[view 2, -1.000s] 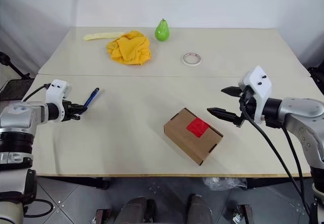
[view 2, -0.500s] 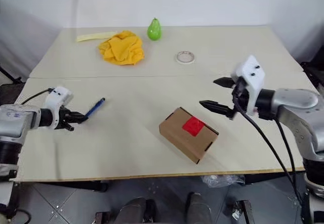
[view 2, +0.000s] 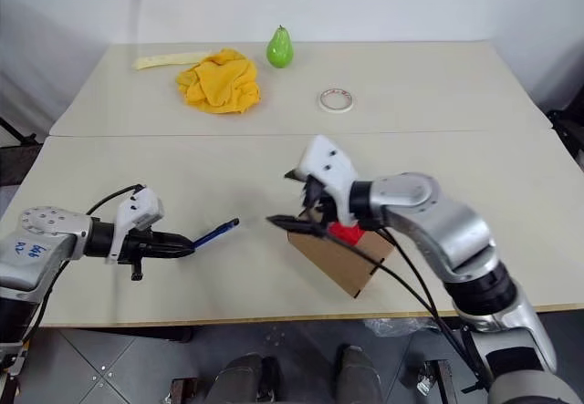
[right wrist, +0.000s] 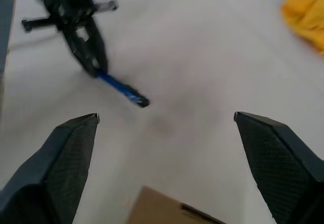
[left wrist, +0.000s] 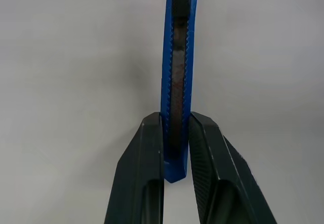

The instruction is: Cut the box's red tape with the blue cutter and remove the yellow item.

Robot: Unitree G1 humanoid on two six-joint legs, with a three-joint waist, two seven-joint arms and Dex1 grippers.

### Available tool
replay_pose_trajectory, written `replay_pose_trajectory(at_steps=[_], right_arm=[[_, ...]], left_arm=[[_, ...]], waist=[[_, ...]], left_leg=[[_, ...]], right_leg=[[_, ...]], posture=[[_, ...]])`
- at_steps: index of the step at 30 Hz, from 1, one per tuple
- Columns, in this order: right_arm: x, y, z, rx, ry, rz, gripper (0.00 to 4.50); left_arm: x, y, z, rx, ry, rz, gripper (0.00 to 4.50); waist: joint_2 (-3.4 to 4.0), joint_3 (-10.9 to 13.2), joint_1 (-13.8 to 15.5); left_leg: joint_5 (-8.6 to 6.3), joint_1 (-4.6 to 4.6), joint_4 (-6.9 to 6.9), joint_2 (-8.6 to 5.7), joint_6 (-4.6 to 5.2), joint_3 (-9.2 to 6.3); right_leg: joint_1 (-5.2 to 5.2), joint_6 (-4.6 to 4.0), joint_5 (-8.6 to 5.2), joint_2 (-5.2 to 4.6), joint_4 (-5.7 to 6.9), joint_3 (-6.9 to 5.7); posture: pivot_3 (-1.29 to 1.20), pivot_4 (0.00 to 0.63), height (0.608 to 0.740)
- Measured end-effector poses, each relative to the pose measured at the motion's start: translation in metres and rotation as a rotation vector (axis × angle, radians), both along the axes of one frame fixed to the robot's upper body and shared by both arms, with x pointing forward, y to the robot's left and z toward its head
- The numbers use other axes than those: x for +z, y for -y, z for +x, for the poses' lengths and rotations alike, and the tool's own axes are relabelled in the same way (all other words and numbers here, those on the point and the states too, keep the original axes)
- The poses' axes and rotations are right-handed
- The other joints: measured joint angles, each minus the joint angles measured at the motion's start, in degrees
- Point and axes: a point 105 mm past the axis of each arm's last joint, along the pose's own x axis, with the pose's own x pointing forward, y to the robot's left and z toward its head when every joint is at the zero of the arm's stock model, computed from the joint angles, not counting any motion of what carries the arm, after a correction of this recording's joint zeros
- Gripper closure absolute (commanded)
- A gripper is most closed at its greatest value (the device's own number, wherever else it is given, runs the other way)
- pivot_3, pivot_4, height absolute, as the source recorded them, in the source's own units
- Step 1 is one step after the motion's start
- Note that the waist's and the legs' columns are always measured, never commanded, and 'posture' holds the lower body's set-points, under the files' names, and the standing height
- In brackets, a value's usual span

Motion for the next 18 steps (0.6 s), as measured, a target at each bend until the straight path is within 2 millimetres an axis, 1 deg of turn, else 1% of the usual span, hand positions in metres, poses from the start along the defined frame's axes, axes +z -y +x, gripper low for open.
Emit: replay_pose_trajectory(at_steps=[2,4,7,10,11,15,18], right_arm=[[-0.008,-0.007,-0.003,0.019,-0.007,-0.03,1.6],[-0.015,-0.018,0.003,0.015,0.012,-0.081,2.27],[-0.021,-0.028,0.01,0.008,0.032,-0.13,3.23],[-0.032,-0.039,0.014,0.01,0.037,-0.185,4.35],[-0.034,-0.041,0.014,0.017,0.041,-0.198,4.47],[-0.041,-0.051,0.015,0.051,0.056,-0.246,4.47],[-0.046,-0.058,0.021,0.057,0.068,-0.279,4.47]], left_arm=[[0.0,0.002,0.001,-0.012,0.018,0.021,4.12],[0.0,0.005,0.001,-0.029,0.047,0.068,4.12],[0.0,0.01,0.001,-0.051,0.081,0.122,4.12],[-0.002,0.015,0.0,-0.072,0.102,0.166,4.12],[-0.002,0.016,0.0,-0.076,0.108,0.176,4.12],[-0.002,0.019,0.0,-0.087,0.12,0.201,4.12],[-0.002,0.021,0.0,-0.088,0.121,0.2,4.12]], waist=[[0.0,0.0,0.1],[0.0,0.0,0.0],[0.0,0.0,0.2],[0.01,0.0,0.2],[0.02,0.0,0.2],[0.03,0.0,0.2],[0.05,0.0,0.2]], left_leg=[[0.01,0.0,0.01,0.0,0.01,0.0],[0.04,0.04,0.06,0.0,0.03,0.0],[0.08,0.06,0.06,-0.01,0.03,0.0],[0.08,0.09,0.06,-0.01,0.03,0.0],[0.08,0.09,0.06,-0.02,0.03,0.0],[0.08,0.13,0.06,-0.03,0.02,0.01],[0.1,0.15,0.06,-0.03,0.01,0.03]], right_leg=[[0.01,0.0,0.0,0.0,0.0,0.01],[0.02,-0.02,-0.01,-0.01,0.01,0.06],[0.06,-0.04,-0.01,-0.01,0.03,0.05],[0.07,-0.04,-0.01,-0.01,0.06,0.06],[0.07,-0.04,-0.01,-0.01,0.08,0.05],[0.11,-0.04,-0.01,-0.01,0.09,0.05],[0.14,-0.05,-0.01,-0.01,0.1,0.04]], posture=[[0.0,0.15,0.74],[0.0,0.15,0.74],[0.0,0.15,0.74],[0.0,0.15,0.74],[0.0,0.15,0.74],[0.0,0.15,0.74],[0.0,0.15,0.74]])
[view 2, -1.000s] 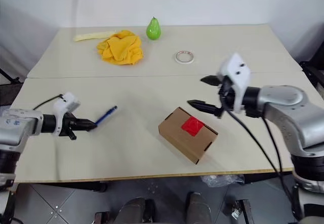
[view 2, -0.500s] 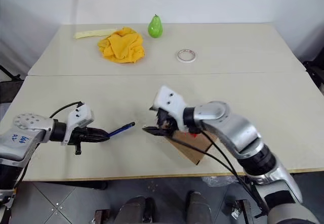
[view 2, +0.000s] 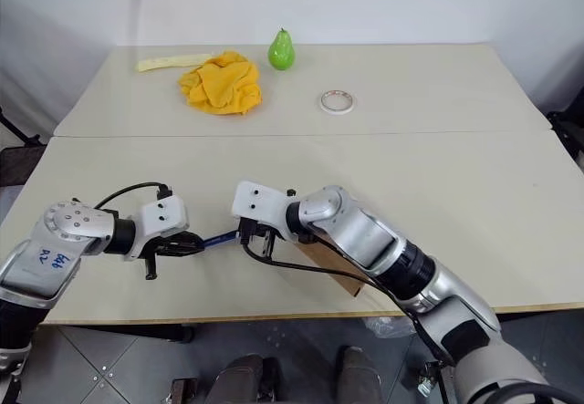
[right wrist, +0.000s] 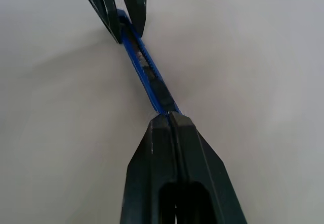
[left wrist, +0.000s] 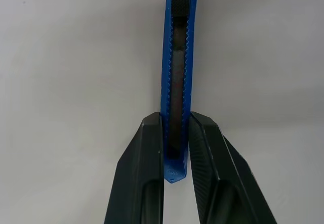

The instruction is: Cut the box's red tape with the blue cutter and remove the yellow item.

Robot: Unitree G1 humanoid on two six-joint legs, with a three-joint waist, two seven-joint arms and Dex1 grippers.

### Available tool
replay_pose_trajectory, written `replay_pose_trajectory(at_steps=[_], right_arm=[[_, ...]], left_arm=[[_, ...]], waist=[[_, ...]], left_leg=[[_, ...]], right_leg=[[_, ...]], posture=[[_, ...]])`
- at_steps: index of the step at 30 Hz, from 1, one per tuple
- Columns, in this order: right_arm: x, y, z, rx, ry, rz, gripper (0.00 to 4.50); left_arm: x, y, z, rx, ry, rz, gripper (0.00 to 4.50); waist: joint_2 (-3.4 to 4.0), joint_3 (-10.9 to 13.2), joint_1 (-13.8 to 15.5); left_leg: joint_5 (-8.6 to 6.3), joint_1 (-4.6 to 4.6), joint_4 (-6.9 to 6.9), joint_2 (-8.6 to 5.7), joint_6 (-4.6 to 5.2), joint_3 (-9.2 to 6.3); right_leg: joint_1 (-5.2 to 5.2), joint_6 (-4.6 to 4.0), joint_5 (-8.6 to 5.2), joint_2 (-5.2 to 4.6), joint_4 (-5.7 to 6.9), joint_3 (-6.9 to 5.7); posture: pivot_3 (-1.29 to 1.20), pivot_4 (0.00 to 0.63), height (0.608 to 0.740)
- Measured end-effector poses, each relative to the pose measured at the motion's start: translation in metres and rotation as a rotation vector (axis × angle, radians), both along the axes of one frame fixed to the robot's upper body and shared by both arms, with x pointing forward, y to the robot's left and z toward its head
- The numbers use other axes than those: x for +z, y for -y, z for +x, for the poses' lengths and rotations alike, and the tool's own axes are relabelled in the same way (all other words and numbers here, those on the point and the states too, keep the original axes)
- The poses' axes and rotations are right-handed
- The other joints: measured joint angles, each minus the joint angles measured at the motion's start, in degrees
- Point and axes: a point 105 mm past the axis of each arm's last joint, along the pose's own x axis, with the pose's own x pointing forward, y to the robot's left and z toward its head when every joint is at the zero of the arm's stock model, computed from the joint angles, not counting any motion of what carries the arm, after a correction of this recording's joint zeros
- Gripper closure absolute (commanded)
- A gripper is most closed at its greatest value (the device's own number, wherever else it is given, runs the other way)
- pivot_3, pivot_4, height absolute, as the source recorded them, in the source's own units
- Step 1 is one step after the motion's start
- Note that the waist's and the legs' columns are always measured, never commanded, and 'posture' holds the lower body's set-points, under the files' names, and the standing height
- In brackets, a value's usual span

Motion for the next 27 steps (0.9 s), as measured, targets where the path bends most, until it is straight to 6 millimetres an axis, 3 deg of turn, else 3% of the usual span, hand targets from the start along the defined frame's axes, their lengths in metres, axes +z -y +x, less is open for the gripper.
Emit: replay_pose_trajectory(at_steps=[16,27], right_arm=[[-0.011,-0.013,0.005,0.065,0.041,-0.067,4.47],[-0.017,-0.036,-0.001,0.115,0.029,-0.04,4.47]], left_arm=[[-0.001,0.003,-0.003,-0.003,0.004,0.006,4.12],[-0.001,0.003,-0.006,0.003,0.002,0.003,4.12]], waist=[[0.03,0.0,-0.2],[0.04,0.0,-0.4]], left_leg=[[0.0,0.09,0.0,0.01,-0.02,0.0],[-0.03,0.15,-0.01,0.04,-0.07,-0.01]], right_leg=[[0.05,0.0,0.0,0.0,0.04,0.0],[0.04,-0.03,-0.01,0.01,0.1,0.01]], posture=[[0.0,0.15,0.74],[0.0,0.15,0.74]])
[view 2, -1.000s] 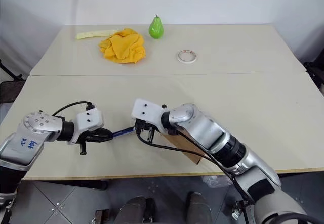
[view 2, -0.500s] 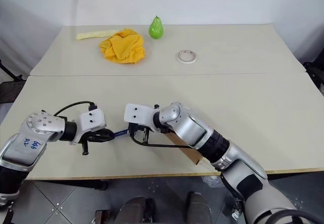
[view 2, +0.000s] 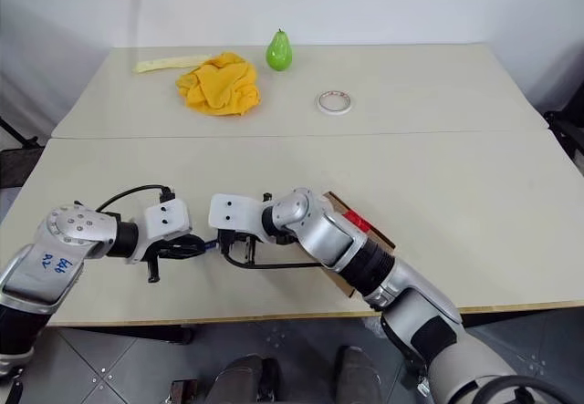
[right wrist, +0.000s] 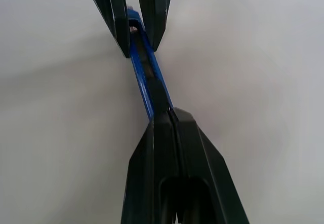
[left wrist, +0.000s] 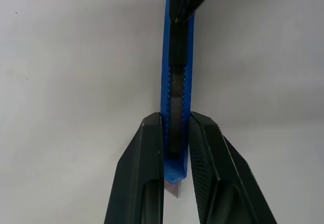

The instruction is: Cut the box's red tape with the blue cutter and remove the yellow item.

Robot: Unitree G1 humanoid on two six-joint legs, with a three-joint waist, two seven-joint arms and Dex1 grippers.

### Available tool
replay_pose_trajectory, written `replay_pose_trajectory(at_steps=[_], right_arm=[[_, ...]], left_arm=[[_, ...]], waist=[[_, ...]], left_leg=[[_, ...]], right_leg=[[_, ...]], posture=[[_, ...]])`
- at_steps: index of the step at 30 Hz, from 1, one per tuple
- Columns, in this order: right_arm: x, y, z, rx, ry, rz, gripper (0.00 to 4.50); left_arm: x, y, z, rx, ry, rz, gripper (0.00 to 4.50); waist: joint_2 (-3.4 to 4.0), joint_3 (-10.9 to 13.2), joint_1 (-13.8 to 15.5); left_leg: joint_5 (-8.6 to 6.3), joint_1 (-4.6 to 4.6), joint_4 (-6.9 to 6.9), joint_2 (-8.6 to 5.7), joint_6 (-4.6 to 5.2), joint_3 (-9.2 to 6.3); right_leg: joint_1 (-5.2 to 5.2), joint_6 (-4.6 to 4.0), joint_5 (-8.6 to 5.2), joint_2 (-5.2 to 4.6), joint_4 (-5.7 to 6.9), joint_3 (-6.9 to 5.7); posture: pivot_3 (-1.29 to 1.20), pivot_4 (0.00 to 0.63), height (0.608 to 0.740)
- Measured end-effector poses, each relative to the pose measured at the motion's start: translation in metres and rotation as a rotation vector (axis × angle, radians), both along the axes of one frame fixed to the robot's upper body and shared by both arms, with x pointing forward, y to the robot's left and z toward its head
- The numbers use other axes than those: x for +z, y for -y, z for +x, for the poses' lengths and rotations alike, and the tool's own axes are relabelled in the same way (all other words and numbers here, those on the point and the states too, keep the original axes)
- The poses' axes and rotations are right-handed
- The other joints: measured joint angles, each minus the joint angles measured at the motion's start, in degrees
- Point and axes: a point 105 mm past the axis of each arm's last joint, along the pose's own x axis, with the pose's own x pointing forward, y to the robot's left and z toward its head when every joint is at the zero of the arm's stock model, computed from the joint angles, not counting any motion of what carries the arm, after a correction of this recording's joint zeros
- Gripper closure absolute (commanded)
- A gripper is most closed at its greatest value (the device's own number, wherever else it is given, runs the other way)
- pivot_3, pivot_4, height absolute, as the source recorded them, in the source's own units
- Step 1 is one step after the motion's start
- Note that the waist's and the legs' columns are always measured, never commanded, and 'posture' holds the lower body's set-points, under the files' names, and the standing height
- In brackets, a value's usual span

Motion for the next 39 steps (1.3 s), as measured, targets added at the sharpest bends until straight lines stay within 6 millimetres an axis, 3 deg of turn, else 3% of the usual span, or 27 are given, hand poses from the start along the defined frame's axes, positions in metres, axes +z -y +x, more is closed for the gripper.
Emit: replay_pose_trajectory(at_steps=[13,20,23,26,28,35,39], right_arm=[[0.002,-0.006,-0.005,-0.009,-0.052,0.06,4.47],[0.066,0.049,0.02,-0.222,-0.088,0.274,4.47],[0.085,0.087,0.027,-0.335,-0.166,0.301,3.93],[0.131,0.116,0.032,-0.419,-0.176,0.379,2.9],[0.148,0.122,0.031,-0.434,-0.173,0.409,2.24],[0.132,0.139,0.046,-0.607,-0.392,0.384,0.02],[0.138,0.135,0.049,-0.619,-0.454,0.416,0.02]], left_arm=[[0.0,0.003,0.002,-0.005,0.005,-0.022,4.12],[0.002,0.017,0.025,-0.041,0.203,-0.156,4.12],[0.014,0.03,0.042,-0.044,0.375,-0.267,4.12],[0.026,0.039,0.054,-0.077,0.52,-0.313,4.12],[0.034,0.046,0.059,-0.101,0.601,-0.335,4.12],[0.054,0.061,0.074,-0.153,0.865,-0.313,4.12],[0.06,0.067,0.08,-0.148,0.963,-0.307,4.12]], waist=[[0.0,0.0,0.3],[-0.02,0.0,0.5],[-0.07,0.0,0.4],[-0.07,0.0,-0.2],[-0.08,0.0,-0.9],[-0.09,0.0,-1.4],[-0.09,0.0,-1.3]], left_leg=[[0.0,-0.01,0.0,0.02,-0.02,-0.01],[0.03,-0.1,0.03,0.04,0.04,-0.21],[0.04,-0.29,0.04,0.04,0.07,-0.23],[0.02,-0.28,0.03,0.08,0.04,-0.14],[0.0,-0.26,-0.02,0.11,0.0,-0.13],[-0.01,-0.29,-0.06,0.1,-0.01,0.24],[-0.01,-0.3,-0.06,0.11,-0.01,0.35]], right_leg=[[0.01,-0.01,0.0,0.02,0.0,-0.01],[0.01,-0.06,0.03,-0.04,-0.07,-0.03],[-0.14,-0.09,0.06,-0.04,-0.09,-0.07],[-0.23,-0.09,0.07,-0.01,-0.05,-0.16],[-0.24,-0.09,0.07,0.02,-0.01,-0.22],[-0.27,-0.09,0.08,0.02,-0.06,-0.26],[-0.28,-0.07,0.08,0.02,-0.06,-0.27]], posture=[[0.0,0.15,0.74],[0.0,0.15,0.74],[0.0,0.15,0.74],[0.0,0.15,0.74],[0.0,0.15,0.74],[0.0,0.15,0.74],[0.0,0.15,0.74]])
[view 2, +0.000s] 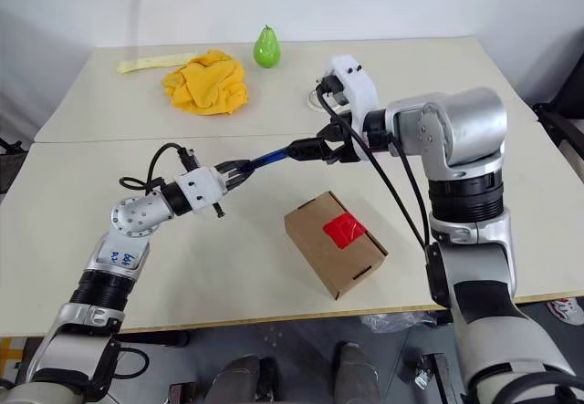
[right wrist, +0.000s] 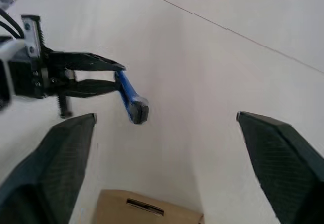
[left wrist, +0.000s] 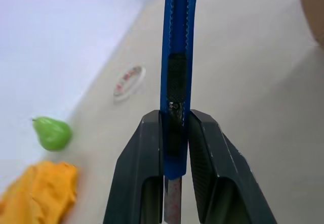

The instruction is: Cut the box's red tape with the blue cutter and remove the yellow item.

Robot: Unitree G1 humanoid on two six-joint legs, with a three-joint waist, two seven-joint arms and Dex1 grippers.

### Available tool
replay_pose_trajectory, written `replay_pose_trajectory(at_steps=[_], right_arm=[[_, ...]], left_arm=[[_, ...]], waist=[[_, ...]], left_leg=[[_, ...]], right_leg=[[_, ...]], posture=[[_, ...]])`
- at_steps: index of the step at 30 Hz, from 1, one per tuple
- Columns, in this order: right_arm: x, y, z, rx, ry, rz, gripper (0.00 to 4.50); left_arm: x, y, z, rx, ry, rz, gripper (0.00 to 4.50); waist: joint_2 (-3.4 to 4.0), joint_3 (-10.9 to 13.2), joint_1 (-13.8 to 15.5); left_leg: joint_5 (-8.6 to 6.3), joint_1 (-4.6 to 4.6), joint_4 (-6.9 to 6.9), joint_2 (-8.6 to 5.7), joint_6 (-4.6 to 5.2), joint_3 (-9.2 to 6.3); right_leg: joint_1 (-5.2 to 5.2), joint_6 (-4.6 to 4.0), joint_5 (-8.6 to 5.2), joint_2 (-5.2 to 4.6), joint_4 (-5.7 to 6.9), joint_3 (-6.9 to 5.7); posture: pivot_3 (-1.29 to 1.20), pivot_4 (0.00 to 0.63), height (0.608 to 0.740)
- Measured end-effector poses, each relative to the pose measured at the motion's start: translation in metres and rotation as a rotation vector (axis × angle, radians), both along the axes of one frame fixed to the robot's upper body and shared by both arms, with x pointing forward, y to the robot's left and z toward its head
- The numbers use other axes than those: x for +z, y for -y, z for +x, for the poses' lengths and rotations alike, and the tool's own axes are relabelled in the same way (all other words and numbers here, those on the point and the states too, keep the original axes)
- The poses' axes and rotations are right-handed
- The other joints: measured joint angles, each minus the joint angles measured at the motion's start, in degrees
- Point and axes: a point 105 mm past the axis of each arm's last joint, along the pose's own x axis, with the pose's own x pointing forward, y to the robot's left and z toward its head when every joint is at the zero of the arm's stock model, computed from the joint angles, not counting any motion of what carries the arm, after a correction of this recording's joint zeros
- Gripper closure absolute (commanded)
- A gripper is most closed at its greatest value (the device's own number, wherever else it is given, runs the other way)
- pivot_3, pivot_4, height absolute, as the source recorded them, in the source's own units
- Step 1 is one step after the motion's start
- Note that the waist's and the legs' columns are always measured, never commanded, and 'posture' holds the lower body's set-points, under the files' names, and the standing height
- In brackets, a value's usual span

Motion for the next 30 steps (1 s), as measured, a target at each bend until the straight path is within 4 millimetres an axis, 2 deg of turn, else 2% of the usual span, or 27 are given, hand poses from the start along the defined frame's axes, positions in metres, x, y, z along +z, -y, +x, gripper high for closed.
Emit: replay_pose_trajectory(at_steps=[12,15,26,30], right_arm=[[-0.017,-0.019,0.008,0.006,-0.112,0.055,0.02],[-0.021,-0.02,0.011,0.008,-0.112,0.042,0.57],[-0.019,-0.028,0.007,0.066,-0.112,0.066,4.35],[-0.018,-0.029,0.008,0.065,-0.109,0.066,4.36]], left_arm=[[-0.003,0.009,-0.001,-0.012,0.017,-0.004,4.12],[-0.002,0.01,-0.001,-0.011,0.02,-0.006,4.12],[0.0,0.01,0.0,0.002,0.014,-0.015,4.12],[0.0,0.01,0.0,0.003,0.014,-0.023,4.12]], waist=[[0.0,0.0,-0.1],[0.0,0.0,-0.1],[0.0,0.0,-0.1],[0.0,0.0,-0.1]], left_leg=[[0.0,-0.03,0.0,0.01,0.0,0.03],[0.0,-0.03,0.0,0.01,0.0,0.03],[0.0,-0.03,-0.01,0.02,0.0,0.03],[0.0,-0.04,-0.01,0.02,0.0,0.03]], right_leg=[[-0.04,0.0,0.0,0.0,0.02,0.0],[-0.04,0.01,0.0,0.0,0.01,0.0],[-0.05,0.01,0.0,0.0,0.01,0.0],[-0.05,0.01,0.0,0.0,0.02,0.0]], posture=[[0.0,0.15,0.74],[0.0,0.15,0.74],[0.0,0.15,0.74],[0.0,0.15,0.74]])
